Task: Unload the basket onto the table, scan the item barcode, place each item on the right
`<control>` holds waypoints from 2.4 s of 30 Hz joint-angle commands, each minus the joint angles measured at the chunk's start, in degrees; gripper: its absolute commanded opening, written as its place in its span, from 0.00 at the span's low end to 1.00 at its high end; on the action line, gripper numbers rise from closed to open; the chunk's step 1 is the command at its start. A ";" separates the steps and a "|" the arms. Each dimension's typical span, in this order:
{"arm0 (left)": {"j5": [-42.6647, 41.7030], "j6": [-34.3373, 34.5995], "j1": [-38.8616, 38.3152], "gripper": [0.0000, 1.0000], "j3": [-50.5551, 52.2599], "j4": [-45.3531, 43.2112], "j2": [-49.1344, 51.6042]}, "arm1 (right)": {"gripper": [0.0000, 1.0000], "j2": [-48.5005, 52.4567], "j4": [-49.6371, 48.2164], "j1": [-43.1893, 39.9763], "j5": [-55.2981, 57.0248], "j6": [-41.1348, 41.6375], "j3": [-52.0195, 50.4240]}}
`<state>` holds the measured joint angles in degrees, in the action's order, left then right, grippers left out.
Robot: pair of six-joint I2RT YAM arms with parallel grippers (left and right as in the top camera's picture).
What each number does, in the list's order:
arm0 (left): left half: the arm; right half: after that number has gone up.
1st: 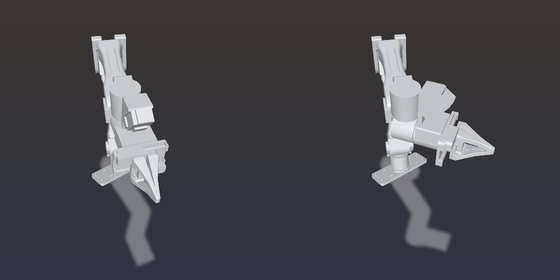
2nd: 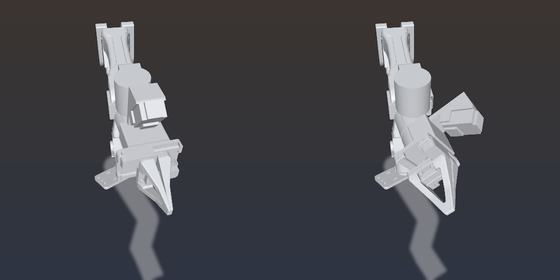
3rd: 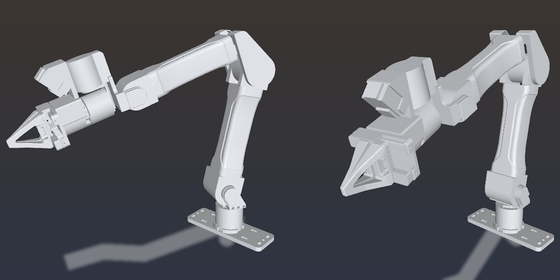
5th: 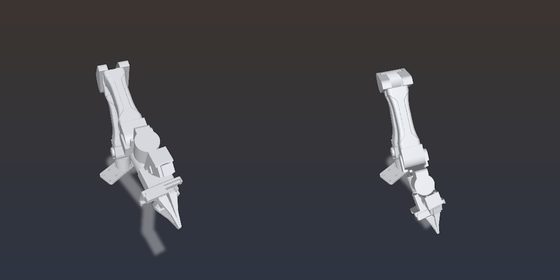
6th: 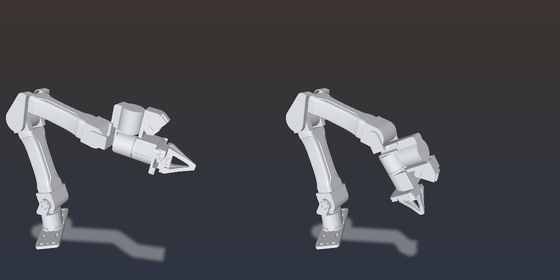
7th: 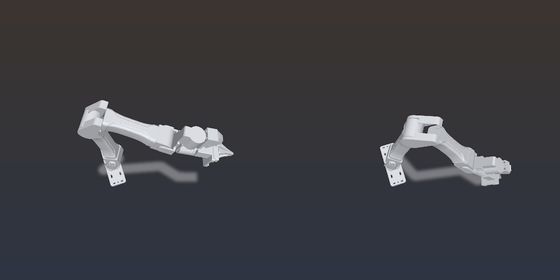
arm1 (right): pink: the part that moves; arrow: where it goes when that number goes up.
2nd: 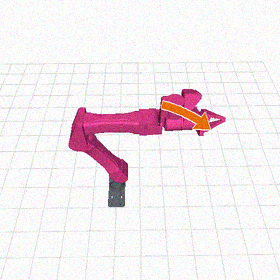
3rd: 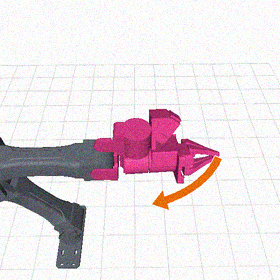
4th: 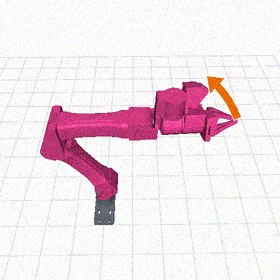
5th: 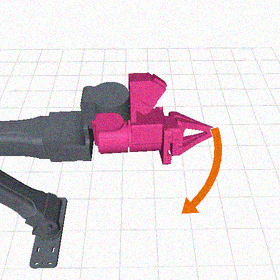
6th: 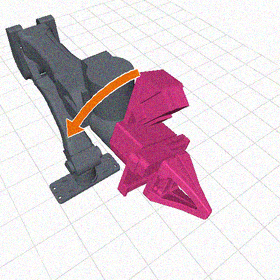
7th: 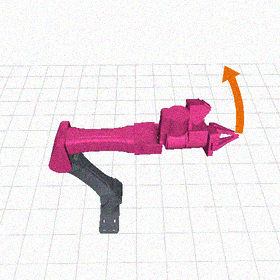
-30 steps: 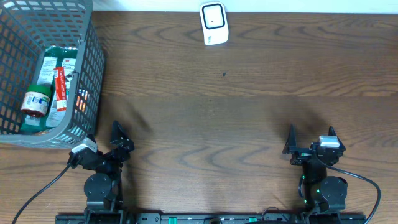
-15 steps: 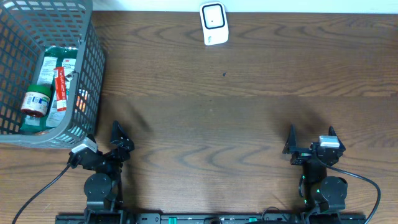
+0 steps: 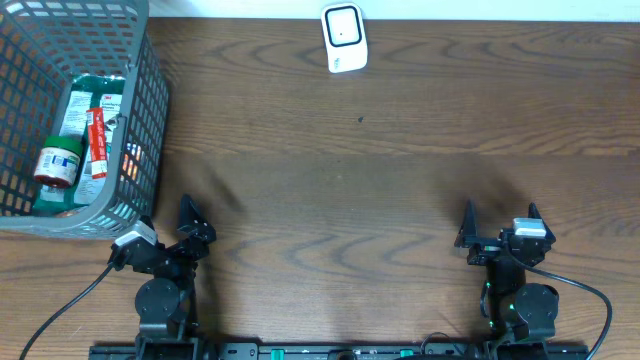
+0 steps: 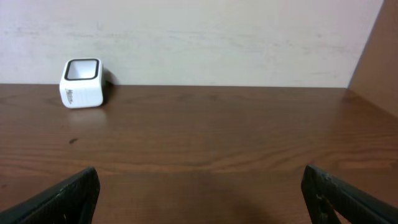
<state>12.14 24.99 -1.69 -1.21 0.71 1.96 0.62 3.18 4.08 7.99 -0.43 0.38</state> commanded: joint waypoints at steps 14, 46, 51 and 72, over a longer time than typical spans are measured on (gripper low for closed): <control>-0.11 -1.22 0.13 0.92 0.98 2.27 0.15 | 0.99 -0.22 0.11 -0.76 0.74 0.79 -0.07; -0.11 -1.22 0.13 0.92 0.98 2.27 0.15 | 0.99 -0.13 0.11 -0.76 0.74 0.81 -0.07; -0.11 -1.22 0.13 0.92 0.98 2.27 0.15 | 0.99 -0.11 0.11 -0.76 0.74 0.79 -0.07; -0.83 -1.27 0.13 0.92 0.52 0.61 0.15 | 0.99 -0.11 0.11 -0.76 0.74 0.81 -0.07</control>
<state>12.10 24.99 -1.69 -1.21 0.25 1.96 0.62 3.20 4.08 7.99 -0.40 0.38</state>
